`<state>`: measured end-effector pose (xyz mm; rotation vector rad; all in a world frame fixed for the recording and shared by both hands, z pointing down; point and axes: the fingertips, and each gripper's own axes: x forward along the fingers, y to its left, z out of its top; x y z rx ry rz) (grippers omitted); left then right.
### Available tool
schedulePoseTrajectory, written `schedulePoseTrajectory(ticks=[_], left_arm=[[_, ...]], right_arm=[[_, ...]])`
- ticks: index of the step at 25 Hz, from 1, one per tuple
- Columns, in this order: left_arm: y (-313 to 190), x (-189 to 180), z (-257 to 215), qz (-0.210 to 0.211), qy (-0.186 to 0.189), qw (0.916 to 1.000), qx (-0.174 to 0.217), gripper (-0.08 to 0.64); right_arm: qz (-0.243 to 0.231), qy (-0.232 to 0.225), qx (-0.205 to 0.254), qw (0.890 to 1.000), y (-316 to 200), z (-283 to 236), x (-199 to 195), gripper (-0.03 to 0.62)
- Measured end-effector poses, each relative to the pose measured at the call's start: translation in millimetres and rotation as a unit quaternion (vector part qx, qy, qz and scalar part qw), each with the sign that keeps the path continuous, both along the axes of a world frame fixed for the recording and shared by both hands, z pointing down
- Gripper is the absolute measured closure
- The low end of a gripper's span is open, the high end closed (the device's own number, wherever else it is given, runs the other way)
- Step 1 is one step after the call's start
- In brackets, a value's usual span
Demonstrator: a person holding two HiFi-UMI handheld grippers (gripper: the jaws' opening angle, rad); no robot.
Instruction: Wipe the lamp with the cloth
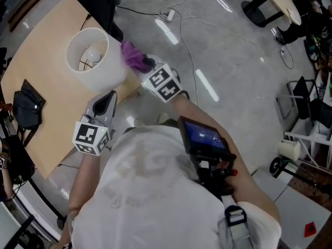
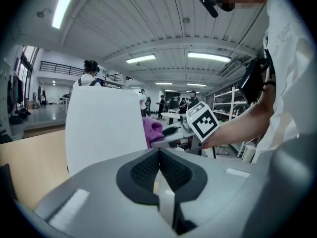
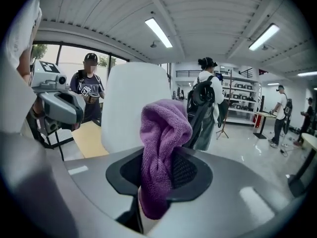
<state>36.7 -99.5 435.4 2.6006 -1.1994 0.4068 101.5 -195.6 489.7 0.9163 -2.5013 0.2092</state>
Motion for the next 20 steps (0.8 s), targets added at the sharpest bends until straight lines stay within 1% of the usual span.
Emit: schedulePoseTrajectory(ticks=[3,6,9,12,15,18,20], left_arm=[[2,5,0,0.01,0.007,0.9999,0.0,0.558],[5,3,5,0.018,0.013,0.9997,-0.002,0.558],[12,0,9,0.029,0.017,0.9994,-0.004,0.558],[22,-4,7,0.039,0.02,0.999,-0.001,0.558],[27,-11,3,0.041,0.024,0.9989,0.007,0.558],[26,-18,-5,0.04,0.026,0.9987,0.015,0.558],[25,-18,-12,0.041,0.028,0.9985,0.022,0.558]], right_arm=[[0.012,0.019,-0.032,0.999,5,24,13,0.474],[0.032,0.031,-0.047,0.998,6,36,20,0.474],[0.07,0.014,-0.043,0.997,-1,28,30,0.474],[0.096,-0.022,-0.02,0.995,-10,-1,37,0.474],[0.101,-0.08,0.001,0.992,-22,-42,37,0.476],[0.083,-0.15,0.014,0.985,-32,-86,29,0.477],[0.063,-0.179,0.025,0.981,-37,-111,22,0.477]])
